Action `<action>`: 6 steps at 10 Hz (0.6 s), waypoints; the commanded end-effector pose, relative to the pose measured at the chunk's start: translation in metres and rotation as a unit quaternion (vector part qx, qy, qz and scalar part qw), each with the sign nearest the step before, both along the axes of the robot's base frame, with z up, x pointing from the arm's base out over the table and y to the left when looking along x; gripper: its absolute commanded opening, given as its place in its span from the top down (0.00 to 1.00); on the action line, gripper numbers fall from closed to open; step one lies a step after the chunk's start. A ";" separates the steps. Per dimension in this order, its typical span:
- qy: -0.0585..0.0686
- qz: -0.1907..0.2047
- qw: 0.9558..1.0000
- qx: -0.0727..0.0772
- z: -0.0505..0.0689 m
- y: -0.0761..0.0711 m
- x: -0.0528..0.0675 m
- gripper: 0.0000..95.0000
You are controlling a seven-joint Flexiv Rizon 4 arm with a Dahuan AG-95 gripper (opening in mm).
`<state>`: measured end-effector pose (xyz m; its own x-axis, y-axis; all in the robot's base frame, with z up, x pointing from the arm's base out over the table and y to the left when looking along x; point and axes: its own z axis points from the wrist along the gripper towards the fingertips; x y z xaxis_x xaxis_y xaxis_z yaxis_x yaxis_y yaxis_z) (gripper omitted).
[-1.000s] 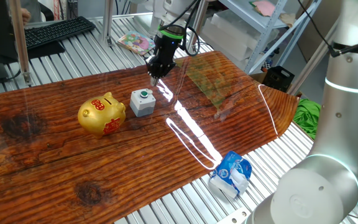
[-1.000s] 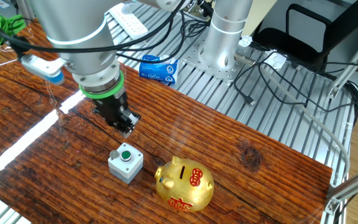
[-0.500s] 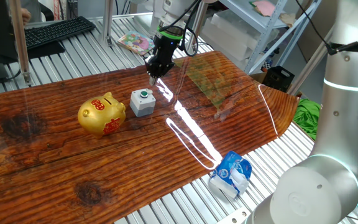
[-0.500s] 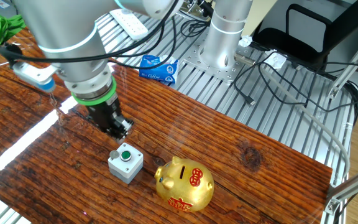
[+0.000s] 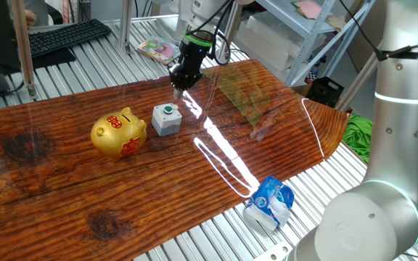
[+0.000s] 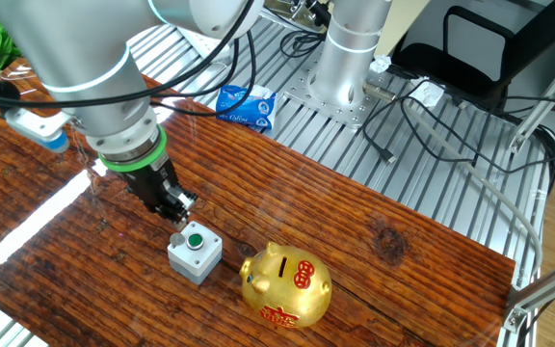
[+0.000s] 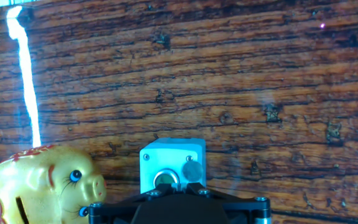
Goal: Drop coins into a piggy bank
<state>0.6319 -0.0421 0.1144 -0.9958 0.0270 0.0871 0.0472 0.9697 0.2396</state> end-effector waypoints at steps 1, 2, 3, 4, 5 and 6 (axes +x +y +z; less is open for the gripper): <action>0.002 -0.009 1.000 0.007 -0.003 0.001 -0.002 1.00; 0.003 -0.014 1.000 0.006 -0.003 0.001 -0.002 1.00; 0.005 -0.018 1.000 0.005 -0.003 0.001 -0.002 1.00; 0.009 -0.023 1.000 0.004 -0.003 0.001 -0.002 1.00; 0.011 -0.024 1.000 0.004 -0.003 0.001 -0.002 1.00; 0.011 -0.024 1.000 0.004 -0.003 0.001 -0.002 1.00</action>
<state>0.6310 -0.0410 0.1111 -0.9911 0.0737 0.1109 0.0993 0.9640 0.2466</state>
